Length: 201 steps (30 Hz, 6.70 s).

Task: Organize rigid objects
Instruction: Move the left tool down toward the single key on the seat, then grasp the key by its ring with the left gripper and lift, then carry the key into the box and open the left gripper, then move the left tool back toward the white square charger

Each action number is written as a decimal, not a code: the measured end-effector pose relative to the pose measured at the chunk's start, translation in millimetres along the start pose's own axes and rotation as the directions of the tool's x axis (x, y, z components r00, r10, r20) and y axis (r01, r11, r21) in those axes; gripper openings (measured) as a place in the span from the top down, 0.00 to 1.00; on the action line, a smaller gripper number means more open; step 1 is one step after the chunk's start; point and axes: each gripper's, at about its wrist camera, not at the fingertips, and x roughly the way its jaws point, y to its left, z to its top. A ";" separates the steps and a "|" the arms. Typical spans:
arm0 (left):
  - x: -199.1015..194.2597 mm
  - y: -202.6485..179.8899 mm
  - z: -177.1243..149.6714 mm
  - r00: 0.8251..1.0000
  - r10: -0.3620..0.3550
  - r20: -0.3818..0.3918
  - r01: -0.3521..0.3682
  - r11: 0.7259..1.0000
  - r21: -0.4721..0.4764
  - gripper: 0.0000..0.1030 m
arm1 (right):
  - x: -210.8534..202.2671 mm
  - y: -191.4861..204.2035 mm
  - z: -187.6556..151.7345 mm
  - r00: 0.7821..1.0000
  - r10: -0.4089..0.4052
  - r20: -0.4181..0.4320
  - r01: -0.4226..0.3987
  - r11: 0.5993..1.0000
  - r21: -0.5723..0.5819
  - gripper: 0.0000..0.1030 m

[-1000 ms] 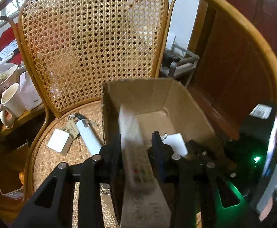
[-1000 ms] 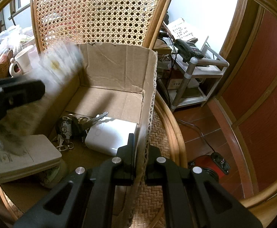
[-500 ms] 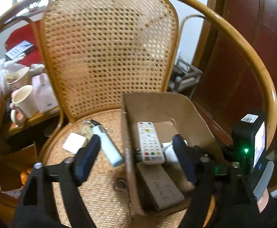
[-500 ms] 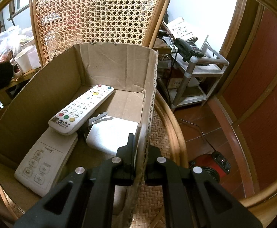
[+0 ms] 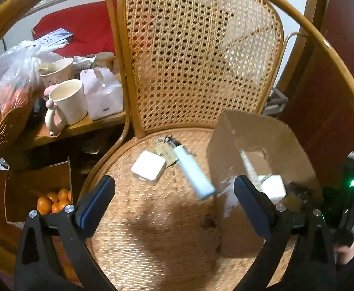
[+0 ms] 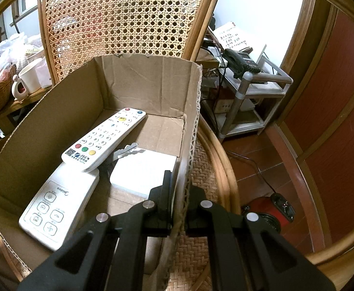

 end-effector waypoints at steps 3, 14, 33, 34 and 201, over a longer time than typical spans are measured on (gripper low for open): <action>9.4 3.5 -6.7 0.999 -0.016 -0.047 0.018 0.999 0.050 0.05 | 0.0 -0.1 0.0 1.000 0.000 0.000 0.000 1.000 0.000 0.92; 57.8 -13.3 -41.4 0.975 -0.018 -0.223 0.072 0.969 0.236 0.05 | -0.7 -0.8 -0.1 1.000 0.005 0.000 -0.005 1.000 -0.001 0.92; 81.2 -27.6 -66.3 0.917 -0.084 -0.390 0.220 0.923 0.316 0.05 | -1.3 -0.5 -0.6 1.000 0.007 -0.001 -0.007 1.000 -0.003 0.91; 82.5 -25.9 -66.1 0.911 -0.094 -0.401 0.228 0.926 0.301 0.05 | -1.2 -0.6 -0.6 1.000 0.007 -0.001 -0.007 1.000 -0.003 0.91; 144.9 32.6 20.8 0.983 0.150 -0.108 -0.142 0.987 0.077 0.12 | -2.8 -2.9 0.0 1.000 0.000 -0.004 0.000 1.000 0.014 0.92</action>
